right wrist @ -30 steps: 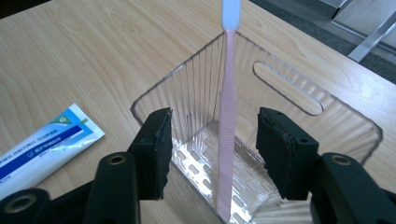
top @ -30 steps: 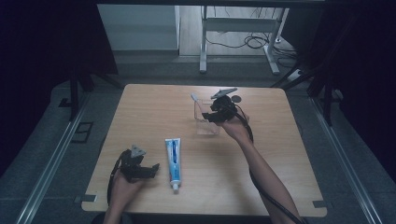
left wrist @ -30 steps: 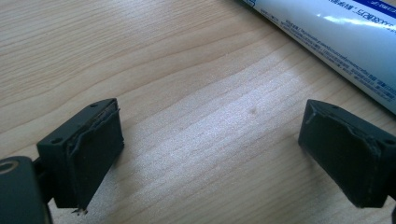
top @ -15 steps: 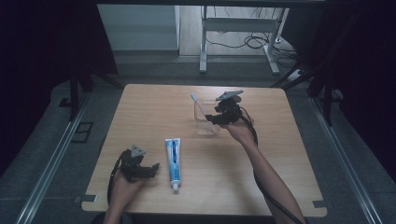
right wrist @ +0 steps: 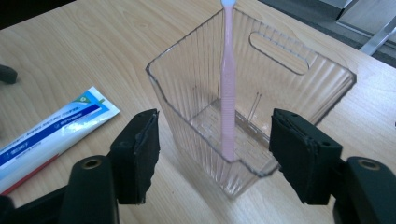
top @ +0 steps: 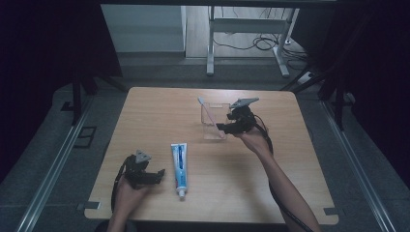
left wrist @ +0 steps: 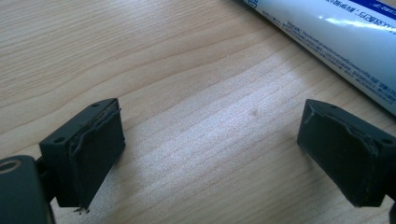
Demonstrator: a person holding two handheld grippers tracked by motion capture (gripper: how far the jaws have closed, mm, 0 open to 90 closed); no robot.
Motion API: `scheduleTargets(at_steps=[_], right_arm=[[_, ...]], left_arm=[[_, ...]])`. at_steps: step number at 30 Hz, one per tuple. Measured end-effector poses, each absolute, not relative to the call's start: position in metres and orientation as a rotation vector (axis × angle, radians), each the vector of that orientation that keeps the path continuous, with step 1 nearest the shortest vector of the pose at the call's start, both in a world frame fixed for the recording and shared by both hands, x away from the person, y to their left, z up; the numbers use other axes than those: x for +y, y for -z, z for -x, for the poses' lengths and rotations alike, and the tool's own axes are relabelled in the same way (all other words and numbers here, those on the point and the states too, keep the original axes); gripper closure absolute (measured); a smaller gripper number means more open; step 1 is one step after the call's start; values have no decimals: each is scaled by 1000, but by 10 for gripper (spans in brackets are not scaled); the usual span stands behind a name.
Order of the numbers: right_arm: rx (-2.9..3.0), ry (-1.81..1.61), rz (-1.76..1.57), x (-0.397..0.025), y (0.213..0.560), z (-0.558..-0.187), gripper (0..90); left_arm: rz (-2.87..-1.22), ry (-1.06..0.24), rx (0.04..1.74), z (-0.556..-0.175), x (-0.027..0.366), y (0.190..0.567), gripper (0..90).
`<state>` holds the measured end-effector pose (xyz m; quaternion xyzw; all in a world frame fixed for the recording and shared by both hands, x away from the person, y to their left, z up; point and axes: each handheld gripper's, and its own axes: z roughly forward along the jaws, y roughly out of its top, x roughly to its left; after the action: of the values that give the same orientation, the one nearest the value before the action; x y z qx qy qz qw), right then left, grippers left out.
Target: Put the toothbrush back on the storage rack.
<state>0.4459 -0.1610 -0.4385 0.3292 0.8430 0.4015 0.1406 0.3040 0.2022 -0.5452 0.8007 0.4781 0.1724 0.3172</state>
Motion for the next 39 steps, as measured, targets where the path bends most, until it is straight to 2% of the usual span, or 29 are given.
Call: scheduleTargets(at_steps=[18,39], right_arm=[[2470,-1110,-927,-181,442,-423,150],[2452,-1087,-921,-205,457,-398,108]], left_arm=[[-2107,-455,1259,-304,202,545,73],[-2101,-454,1261,-304,202,545,73]])
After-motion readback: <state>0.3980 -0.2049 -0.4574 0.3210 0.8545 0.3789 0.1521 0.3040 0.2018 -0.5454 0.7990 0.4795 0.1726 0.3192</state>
